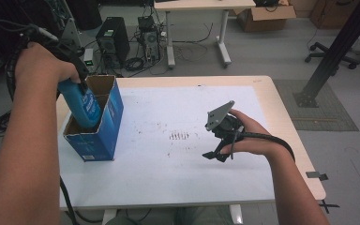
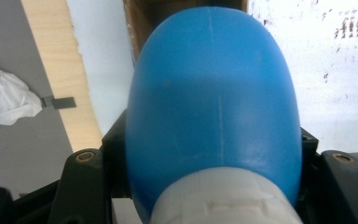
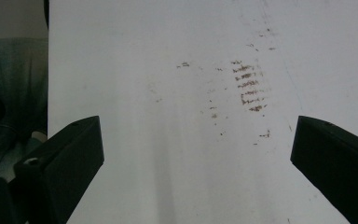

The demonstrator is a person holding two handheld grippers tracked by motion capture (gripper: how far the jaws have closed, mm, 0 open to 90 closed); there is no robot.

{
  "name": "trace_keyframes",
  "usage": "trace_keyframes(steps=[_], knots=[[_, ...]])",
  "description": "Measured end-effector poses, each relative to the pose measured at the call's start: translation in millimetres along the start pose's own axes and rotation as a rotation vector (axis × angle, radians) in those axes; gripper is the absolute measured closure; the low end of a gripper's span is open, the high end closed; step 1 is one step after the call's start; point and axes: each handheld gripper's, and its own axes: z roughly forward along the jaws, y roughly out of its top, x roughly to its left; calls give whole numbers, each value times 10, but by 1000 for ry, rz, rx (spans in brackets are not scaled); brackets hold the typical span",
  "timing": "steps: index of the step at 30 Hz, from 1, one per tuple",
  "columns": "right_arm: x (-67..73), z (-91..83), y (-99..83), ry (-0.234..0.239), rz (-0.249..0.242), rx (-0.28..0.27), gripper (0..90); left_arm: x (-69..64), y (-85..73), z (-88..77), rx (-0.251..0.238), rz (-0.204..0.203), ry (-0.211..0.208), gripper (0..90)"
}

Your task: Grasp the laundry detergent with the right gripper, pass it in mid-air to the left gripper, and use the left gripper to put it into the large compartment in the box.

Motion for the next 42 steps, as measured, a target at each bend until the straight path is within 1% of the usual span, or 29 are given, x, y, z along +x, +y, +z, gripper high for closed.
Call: trace_keyframes(steps=[5, 11, 20, 24, 30, 34, 38, 42], knots=[[9, 5, 5, 2, 0, 7, 27, 22, 4, 132, 8, 1, -6, 389], [14, 19, 9, 4, 1, 3, 27, 46, 5, 281, 12, -4, -7, 389], [19, 54, 39, 12, -2, 5, 27, 28, 8, 510, 12, -6, -5, 389], [19, 61, 55, 14, -7, 2, 26, 13, 13, 589, 8, -3, -4, 389], [23, 60, 60, 16, -7, -5, 27, -15, 15, 694, 7, -10, -3, 389], [19, 71, 50, 17, -8, -8, 27, -16, 19, 759, 10, -9, 0, 389], [22, 85, 47, 20, -7, -7, 26, -6, 23, 814, 4, -14, 5, 389], [22, 90, 52, 20, -8, -9, 27, 6, 32, 855, -3, -9, 12, 389]])
